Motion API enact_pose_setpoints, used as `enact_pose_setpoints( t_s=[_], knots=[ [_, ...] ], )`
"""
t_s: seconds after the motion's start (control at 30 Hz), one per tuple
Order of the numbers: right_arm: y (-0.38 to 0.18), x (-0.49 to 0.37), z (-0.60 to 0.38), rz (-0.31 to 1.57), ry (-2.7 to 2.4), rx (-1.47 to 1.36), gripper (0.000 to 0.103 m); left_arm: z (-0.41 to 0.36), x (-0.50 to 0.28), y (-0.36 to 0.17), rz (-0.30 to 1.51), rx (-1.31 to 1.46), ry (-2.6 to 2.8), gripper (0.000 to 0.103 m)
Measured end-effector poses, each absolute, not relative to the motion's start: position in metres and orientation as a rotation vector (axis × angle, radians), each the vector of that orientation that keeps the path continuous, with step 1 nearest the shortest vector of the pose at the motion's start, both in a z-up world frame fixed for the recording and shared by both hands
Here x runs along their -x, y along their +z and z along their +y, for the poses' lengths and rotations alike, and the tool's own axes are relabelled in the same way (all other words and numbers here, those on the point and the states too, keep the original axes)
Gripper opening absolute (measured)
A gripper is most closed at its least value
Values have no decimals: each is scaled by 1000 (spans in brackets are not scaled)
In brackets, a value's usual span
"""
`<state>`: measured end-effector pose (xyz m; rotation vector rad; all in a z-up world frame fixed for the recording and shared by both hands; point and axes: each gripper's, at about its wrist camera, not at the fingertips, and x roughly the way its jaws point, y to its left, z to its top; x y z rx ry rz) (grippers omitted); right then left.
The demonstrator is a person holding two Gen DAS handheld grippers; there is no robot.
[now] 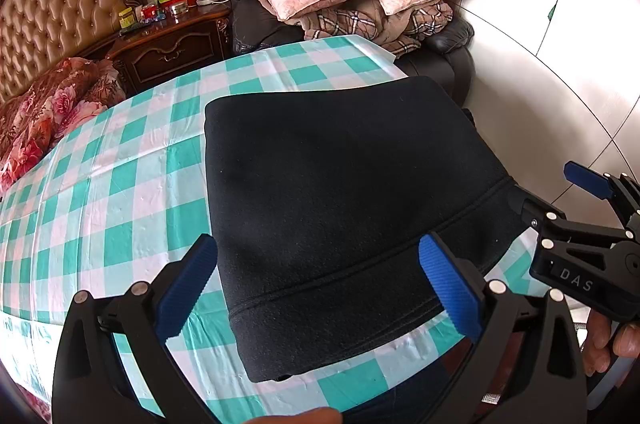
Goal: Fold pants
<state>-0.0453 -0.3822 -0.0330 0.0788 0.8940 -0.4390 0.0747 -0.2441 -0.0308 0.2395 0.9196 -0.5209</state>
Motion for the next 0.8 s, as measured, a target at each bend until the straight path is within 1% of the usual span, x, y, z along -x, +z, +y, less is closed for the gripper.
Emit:
enact_pose_setpoints(
  t_s=[0.8],
  knots=[
    [-33,45,-380,896,-437,-79,83,-244,-75,-31,922,-239,-520,101]
  ],
)
